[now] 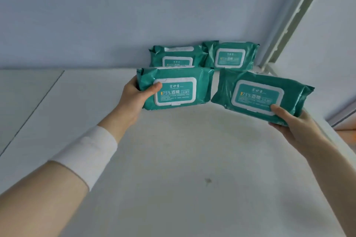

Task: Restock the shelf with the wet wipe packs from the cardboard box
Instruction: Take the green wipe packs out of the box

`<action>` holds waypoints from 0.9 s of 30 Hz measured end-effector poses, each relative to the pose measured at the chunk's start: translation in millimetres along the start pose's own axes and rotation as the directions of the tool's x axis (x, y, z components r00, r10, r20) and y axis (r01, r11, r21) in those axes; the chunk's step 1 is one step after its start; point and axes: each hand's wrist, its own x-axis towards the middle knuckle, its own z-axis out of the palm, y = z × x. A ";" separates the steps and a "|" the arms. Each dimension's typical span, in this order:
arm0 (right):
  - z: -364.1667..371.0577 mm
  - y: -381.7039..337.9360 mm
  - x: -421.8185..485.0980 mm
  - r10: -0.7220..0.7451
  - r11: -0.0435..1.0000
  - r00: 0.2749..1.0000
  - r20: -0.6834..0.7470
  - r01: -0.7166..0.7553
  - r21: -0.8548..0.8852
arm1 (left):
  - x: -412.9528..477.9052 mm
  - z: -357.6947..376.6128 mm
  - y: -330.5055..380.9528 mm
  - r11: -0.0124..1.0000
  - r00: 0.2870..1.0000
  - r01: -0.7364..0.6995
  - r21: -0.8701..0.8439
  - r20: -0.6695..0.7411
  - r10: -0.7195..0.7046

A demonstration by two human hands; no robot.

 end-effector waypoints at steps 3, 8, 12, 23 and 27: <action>-0.3 -12.9 55.6 -0.002 0.998 0.996 0.087 0.007 -0.063 | 35.3 15.8 -12.3 0.999 1.000 -0.006 0.046 -0.008 0.006; 3.1 -14.5 126.2 -0.042 0.975 0.986 0.162 0.076 -0.209 | 83.5 17.9 -28.5 0.990 0.999 -0.021 0.136 -0.037 0.027; -0.1 -9.5 165.8 -0.127 0.896 0.990 0.056 0.139 -0.422 | 108.1 14.9 -34.6 0.940 0.990 -0.096 0.327 -0.066 0.124; 17.6 -10.4 174.8 -0.223 0.815 0.961 -0.166 0.090 -0.573 | 119.0 19.6 -36.7 0.865 0.963 -0.119 0.487 -0.157 0.220; 29.7 -12.5 153.2 -0.212 0.778 0.940 -0.268 -0.004 -0.629 | 108.0 20.4 -36.8 0.838 0.953 -0.102 0.536 -0.190 0.237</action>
